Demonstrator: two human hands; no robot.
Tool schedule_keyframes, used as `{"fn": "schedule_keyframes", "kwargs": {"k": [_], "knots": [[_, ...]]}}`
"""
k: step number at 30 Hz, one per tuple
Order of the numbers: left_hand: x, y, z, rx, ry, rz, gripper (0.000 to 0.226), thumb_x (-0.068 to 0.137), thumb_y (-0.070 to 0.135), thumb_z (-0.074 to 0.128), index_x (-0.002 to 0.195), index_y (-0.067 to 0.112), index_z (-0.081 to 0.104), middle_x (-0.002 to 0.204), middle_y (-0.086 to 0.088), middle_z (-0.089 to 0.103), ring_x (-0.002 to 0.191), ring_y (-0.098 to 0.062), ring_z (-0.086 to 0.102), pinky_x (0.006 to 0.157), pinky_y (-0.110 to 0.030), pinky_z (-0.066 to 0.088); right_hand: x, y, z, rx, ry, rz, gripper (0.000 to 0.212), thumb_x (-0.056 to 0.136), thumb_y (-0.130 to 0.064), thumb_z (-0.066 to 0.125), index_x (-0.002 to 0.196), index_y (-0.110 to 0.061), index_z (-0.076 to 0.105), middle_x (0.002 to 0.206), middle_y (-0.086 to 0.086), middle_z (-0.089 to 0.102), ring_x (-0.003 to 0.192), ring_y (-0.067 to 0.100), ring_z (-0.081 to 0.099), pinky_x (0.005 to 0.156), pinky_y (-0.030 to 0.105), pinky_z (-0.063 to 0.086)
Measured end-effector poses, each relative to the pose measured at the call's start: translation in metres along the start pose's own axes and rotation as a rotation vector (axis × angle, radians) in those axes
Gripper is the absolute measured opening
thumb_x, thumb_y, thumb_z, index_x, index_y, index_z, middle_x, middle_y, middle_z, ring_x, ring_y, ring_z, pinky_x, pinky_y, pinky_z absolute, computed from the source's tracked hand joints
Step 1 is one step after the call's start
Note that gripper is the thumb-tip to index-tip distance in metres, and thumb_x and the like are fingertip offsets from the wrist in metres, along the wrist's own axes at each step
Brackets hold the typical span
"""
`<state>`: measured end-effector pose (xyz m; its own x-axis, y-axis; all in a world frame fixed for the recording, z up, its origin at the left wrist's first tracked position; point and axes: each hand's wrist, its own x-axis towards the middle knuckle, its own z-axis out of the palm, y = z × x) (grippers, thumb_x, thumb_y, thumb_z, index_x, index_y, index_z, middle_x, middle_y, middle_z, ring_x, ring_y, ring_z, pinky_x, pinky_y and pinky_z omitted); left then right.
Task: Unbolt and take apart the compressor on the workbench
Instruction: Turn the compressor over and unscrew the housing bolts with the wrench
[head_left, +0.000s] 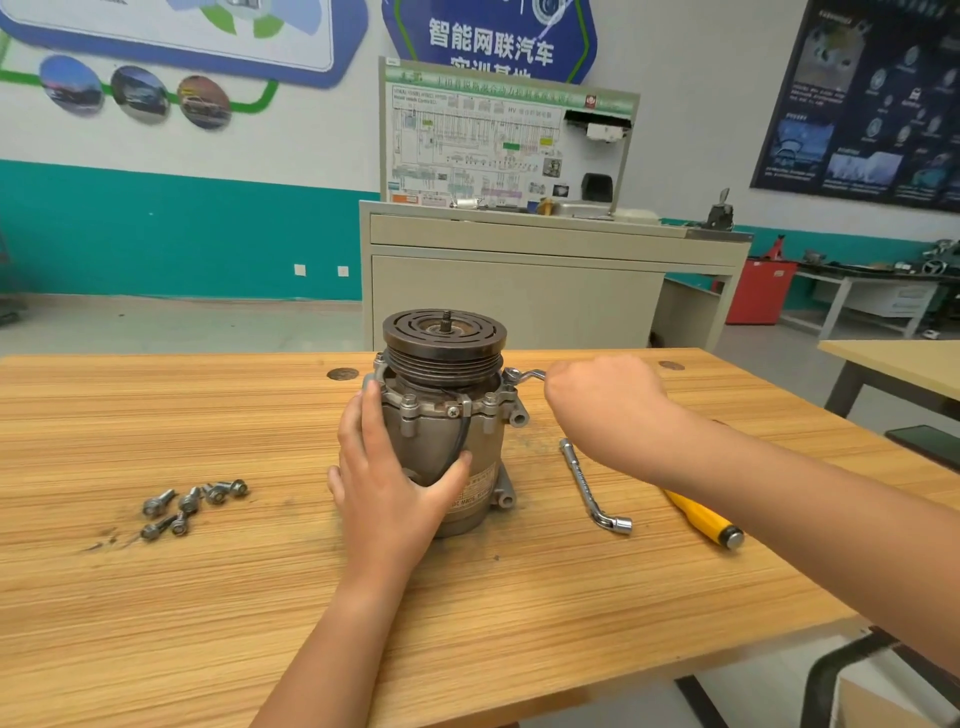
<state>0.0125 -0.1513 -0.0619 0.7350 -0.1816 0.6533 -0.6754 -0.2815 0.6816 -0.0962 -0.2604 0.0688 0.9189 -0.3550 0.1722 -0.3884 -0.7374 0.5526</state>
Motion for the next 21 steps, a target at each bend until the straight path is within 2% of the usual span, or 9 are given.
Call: {"fn": "schedule_keyframes", "kwargs": {"k": [4, 7, 10, 12, 13, 14, 16, 19, 21], "knots": [[0.0, 0.0, 0.001, 0.005, 0.0, -0.003, 0.107, 0.065, 0.044, 0.077, 0.15, 0.022, 0.015, 0.15, -0.004, 0.025, 0.136, -0.019, 0.026, 0.105, -0.056, 0.025, 0.009, -0.005, -0.006, -0.151, -0.058, -0.05, 0.017, 0.089, 0.001, 0.047, 0.1, -0.01, 0.053, 0.064, 0.0, 0.032, 0.067, 0.021, 0.044, 0.044, 0.026, 0.033], [0.0, -0.001, 0.001, 0.004, -0.004, -0.002, 0.107, 0.065, 0.045, 0.077, 0.15, 0.022, 0.015, 0.15, -0.003, 0.025, 0.136, -0.018, 0.025, 0.105, -0.056, 0.025, 0.012, 0.004, -0.004, -0.175, -0.04, -0.096, 0.009, 0.093, -0.006, 0.041, 0.094, -0.013, 0.047, 0.061, -0.001, 0.034, 0.052, 0.016, 0.04, 0.039, 0.025, 0.026], [0.0, 0.0, 0.001, 0.002, 0.001, 0.007, 0.107, 0.065, 0.044, 0.078, 0.15, 0.021, 0.016, 0.15, -0.003, 0.026, 0.136, -0.018, 0.026, 0.104, -0.054, 0.026, 0.017, 0.027, 0.006, -0.175, -0.026, -0.139, 0.006, 0.093, -0.009, 0.037, 0.091, -0.014, 0.038, 0.059, -0.002, 0.037, 0.046, 0.012, 0.034, 0.039, 0.024, 0.025], [-0.001, 0.0, 0.001, 0.0, 0.003, 0.007, 0.107, 0.065, 0.043, 0.078, 0.15, 0.021, 0.016, 0.149, -0.004, 0.026, 0.136, -0.018, 0.027, 0.104, -0.054, 0.026, 0.03, 0.037, 0.013, -0.2, -0.001, -0.185, 0.009, 0.092, -0.005, 0.039, 0.089, -0.014, 0.038, 0.064, 0.0, 0.047, 0.047, 0.013, 0.035, 0.042, 0.024, 0.029], [-0.001, 0.0, 0.002, 0.0, 0.005, 0.012, 0.107, 0.065, 0.043, 0.078, 0.15, 0.02, 0.016, 0.149, -0.004, 0.026, 0.136, -0.018, 0.027, 0.104, -0.053, 0.027, 0.04, 0.039, 0.017, -0.189, 0.029, -0.194, 0.011, 0.092, -0.004, 0.04, 0.088, -0.014, 0.041, 0.073, 0.002, 0.056, 0.051, 0.015, 0.041, 0.048, 0.024, 0.036], [-0.001, -0.001, 0.002, 0.003, 0.008, 0.019, 0.107, 0.065, 0.043, 0.078, 0.15, 0.02, 0.016, 0.149, -0.005, 0.027, 0.136, -0.019, 0.028, 0.103, -0.052, 0.027, 0.052, 0.039, 0.022, -0.165, 0.075, -0.204, 0.012, 0.091, -0.002, 0.041, 0.089, -0.013, 0.045, 0.083, 0.005, 0.062, 0.06, 0.019, 0.05, 0.06, 0.027, 0.043], [0.0, -0.001, 0.002, 0.016, 0.014, 0.025, 0.106, 0.065, 0.042, 0.079, 0.149, 0.017, 0.018, 0.149, -0.006, 0.028, 0.135, -0.02, 0.029, 0.103, -0.052, 0.028, 0.078, 0.033, 0.033, -0.082, 0.196, -0.244, 0.017, 0.089, 0.0, 0.041, 0.097, -0.009, 0.053, 0.097, 0.008, 0.064, 0.084, 0.025, 0.058, 0.087, 0.032, 0.042], [0.0, -0.001, 0.003, 0.024, 0.02, 0.024, 0.106, 0.065, 0.042, 0.079, 0.149, 0.016, 0.019, 0.148, -0.007, 0.028, 0.135, -0.023, 0.031, 0.102, -0.052, 0.029, 0.098, 0.02, 0.045, 0.131, 0.312, -0.259, 0.033, 0.088, 0.002, 0.037, 0.117, -0.006, 0.053, 0.113, 0.008, 0.061, 0.104, 0.024, 0.053, 0.093, 0.029, 0.038], [0.0, -0.001, 0.002, 0.024, 0.018, 0.02, 0.106, 0.065, 0.043, 0.079, 0.149, 0.017, 0.019, 0.148, -0.007, 0.028, 0.135, -0.023, 0.031, 0.102, -0.054, 0.029, 0.095, 0.019, 0.049, 0.257, 0.341, -0.234, 0.036, 0.089, 0.002, 0.037, 0.121, -0.004, 0.053, 0.115, 0.01, 0.062, 0.105, 0.026, 0.054, 0.09, 0.03, 0.04]]}}
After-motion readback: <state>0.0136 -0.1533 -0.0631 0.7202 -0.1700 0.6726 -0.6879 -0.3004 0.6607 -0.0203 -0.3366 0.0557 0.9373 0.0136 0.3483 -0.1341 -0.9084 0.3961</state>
